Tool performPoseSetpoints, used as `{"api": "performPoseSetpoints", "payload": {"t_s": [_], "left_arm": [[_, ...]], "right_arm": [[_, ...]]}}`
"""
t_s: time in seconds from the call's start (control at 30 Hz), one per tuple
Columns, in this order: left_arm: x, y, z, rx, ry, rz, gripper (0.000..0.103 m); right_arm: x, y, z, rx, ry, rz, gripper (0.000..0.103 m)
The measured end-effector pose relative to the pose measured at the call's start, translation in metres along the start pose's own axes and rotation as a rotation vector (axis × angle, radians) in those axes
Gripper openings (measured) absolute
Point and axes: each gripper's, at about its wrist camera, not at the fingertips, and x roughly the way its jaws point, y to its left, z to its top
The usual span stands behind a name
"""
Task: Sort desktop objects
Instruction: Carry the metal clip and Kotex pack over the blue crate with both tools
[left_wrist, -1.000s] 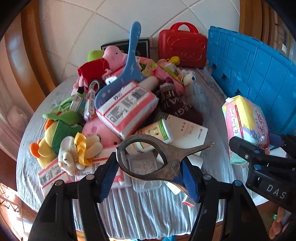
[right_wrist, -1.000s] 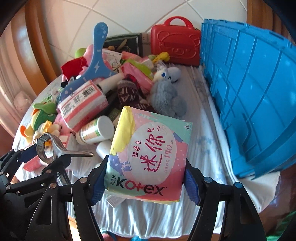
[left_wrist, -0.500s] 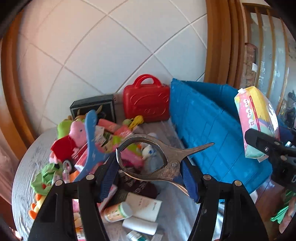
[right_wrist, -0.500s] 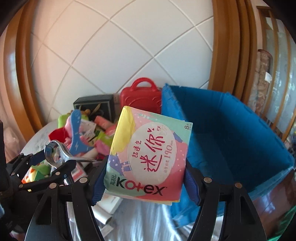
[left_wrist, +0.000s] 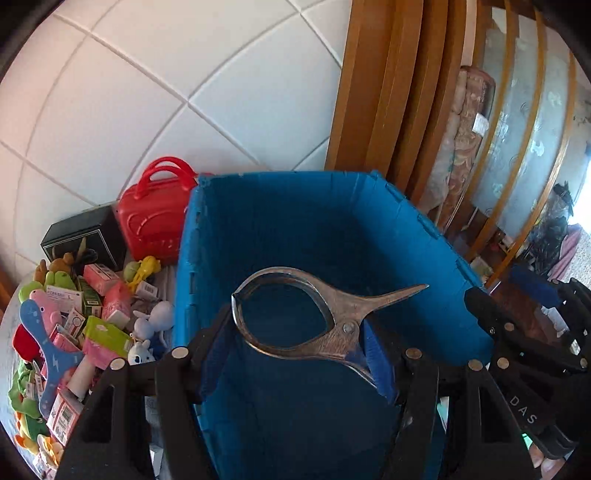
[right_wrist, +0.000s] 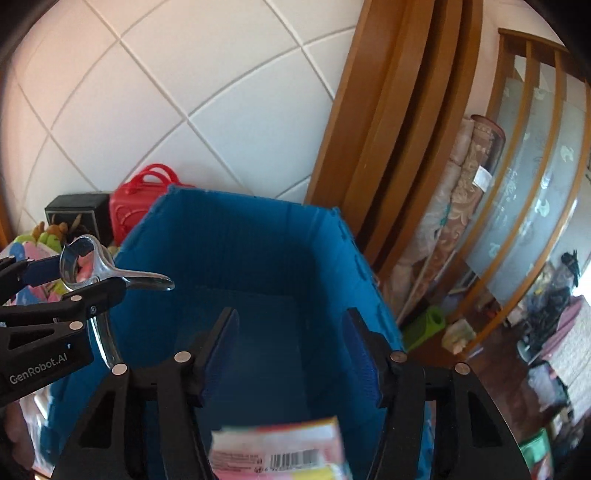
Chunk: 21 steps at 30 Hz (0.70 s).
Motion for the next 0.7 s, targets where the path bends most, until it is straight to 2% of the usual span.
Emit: {"api": "performPoseSetpoints", "payload": {"t_s": [0.03,0.13,0.27,0.53,0.7], "left_arm": [[0.017,-0.009,0.003,0.017,0.036,0.025,0.065],[0.064,-0.031,-0.004,0.078,0.160,0.063,0.065],[0.105,-0.046,-0.024,0.115,0.278,0.080,0.065],[0.134,-0.056,-0.040,0.162,0.410,0.082,0.065],[0.152,-0.052,-0.050,0.149,0.501,0.056,0.065]], "right_arm": [[0.018,-0.010,0.002,-0.007,0.039,0.013,0.051],[0.063,-0.028,-0.002,-0.023,0.143,0.058,0.050],[0.088,-0.036,-0.023,-0.041,0.188,0.099,0.050],[0.117,-0.036,-0.056,-0.112,0.296,0.102,0.056],[0.125,-0.033,-0.063,-0.136,0.321,0.102,0.070]]}}
